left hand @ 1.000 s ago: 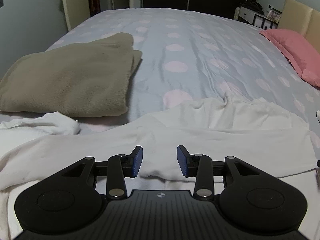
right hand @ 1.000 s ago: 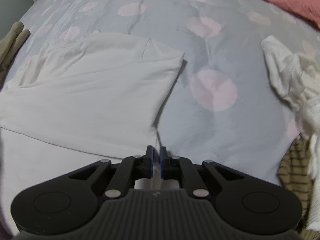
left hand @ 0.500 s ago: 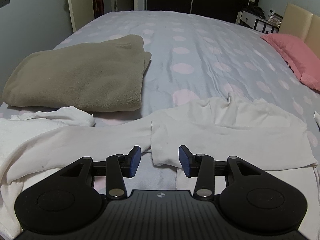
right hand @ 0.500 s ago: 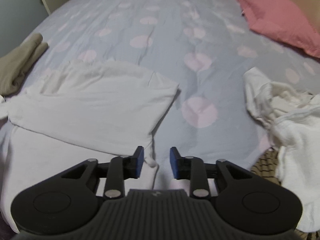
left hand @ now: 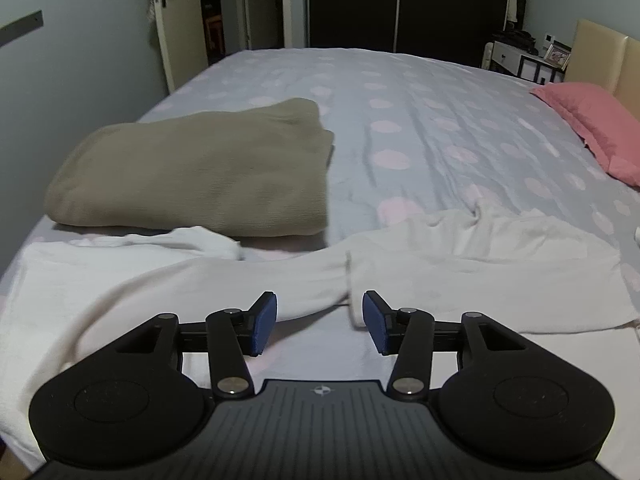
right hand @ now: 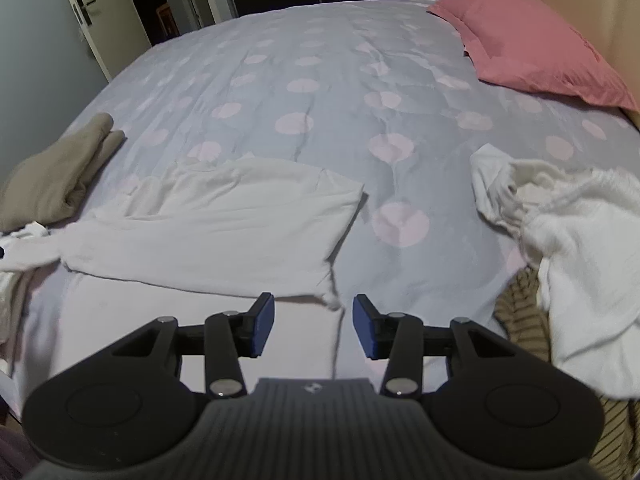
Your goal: Fold clothes
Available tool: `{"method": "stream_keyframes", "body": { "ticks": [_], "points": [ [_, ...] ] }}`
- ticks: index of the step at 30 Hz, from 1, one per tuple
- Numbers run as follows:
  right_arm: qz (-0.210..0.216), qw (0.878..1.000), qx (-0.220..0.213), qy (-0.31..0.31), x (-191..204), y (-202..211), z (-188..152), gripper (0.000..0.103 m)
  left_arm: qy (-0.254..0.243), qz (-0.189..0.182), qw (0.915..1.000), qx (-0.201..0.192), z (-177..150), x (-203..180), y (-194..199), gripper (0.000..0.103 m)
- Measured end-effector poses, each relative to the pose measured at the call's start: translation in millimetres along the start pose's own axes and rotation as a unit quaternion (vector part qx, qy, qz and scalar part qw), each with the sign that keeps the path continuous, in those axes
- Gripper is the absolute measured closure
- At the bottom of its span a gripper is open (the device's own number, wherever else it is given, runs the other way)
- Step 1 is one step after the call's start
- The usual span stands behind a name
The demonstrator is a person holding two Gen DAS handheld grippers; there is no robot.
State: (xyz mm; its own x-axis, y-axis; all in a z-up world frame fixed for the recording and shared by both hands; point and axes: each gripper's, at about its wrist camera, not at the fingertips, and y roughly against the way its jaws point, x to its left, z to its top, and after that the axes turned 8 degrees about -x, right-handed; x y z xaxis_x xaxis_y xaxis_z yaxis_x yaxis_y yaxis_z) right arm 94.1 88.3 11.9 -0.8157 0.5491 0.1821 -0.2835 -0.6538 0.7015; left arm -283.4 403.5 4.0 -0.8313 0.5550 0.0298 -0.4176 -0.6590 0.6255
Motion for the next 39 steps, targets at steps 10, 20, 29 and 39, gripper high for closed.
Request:
{"method": "stream_keyframes", "body": {
  "ticks": [10,20,29,39],
  "points": [
    [0.054,0.997,-0.051,-0.008,17,10,-48,0.056,0.028,0.024,0.9992,-0.017,-28,46,20,0.054],
    [0.052,0.998,-0.02,0.001,35,-16,-84,0.056,0.138,0.101,0.9846,-0.037,-45,125,20,0.052],
    [0.061,0.998,-0.013,0.031,53,-30,-79,0.056,0.17,0.152,0.9733,-0.021,-44,168,-4,0.052],
    [0.051,0.998,0.007,0.038,58,-47,-75,0.056,0.139,0.136,0.9807,-0.02,-41,153,-6,0.091]
  ]
}}
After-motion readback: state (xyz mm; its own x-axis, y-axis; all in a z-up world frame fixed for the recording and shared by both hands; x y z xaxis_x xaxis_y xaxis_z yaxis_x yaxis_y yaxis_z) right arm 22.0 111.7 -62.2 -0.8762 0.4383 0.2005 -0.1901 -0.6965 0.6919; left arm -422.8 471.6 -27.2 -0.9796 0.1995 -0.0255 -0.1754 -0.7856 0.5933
